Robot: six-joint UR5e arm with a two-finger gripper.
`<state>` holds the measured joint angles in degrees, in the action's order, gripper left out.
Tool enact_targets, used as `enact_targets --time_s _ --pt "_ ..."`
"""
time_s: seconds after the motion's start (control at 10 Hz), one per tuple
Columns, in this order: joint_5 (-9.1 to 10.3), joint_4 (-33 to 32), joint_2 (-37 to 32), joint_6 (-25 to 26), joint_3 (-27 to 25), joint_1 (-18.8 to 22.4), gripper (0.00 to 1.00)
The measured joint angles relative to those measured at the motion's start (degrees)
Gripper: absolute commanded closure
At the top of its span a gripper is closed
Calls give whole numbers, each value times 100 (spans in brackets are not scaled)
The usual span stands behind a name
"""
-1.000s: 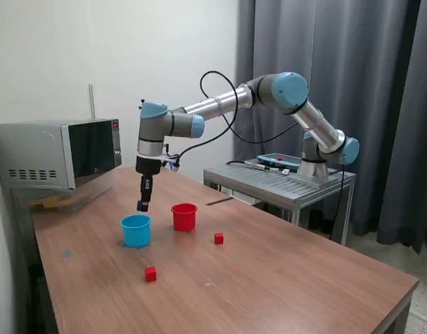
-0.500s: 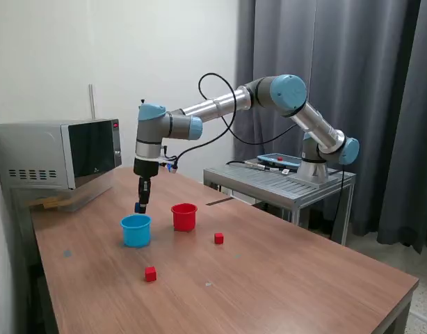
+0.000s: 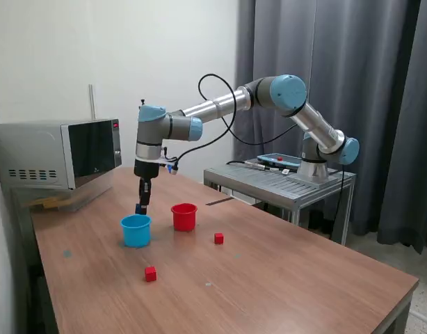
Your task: Place red objects in the red bin, and blue objects in the blue bin.
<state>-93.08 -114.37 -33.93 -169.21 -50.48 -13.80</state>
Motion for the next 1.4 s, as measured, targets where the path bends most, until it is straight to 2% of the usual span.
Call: enact_targets --time_s 1.0,1.4 --pt "0 3 -53 -8 -120 54 0" --pt "-18 -5 -873 177 -1175 215 0"
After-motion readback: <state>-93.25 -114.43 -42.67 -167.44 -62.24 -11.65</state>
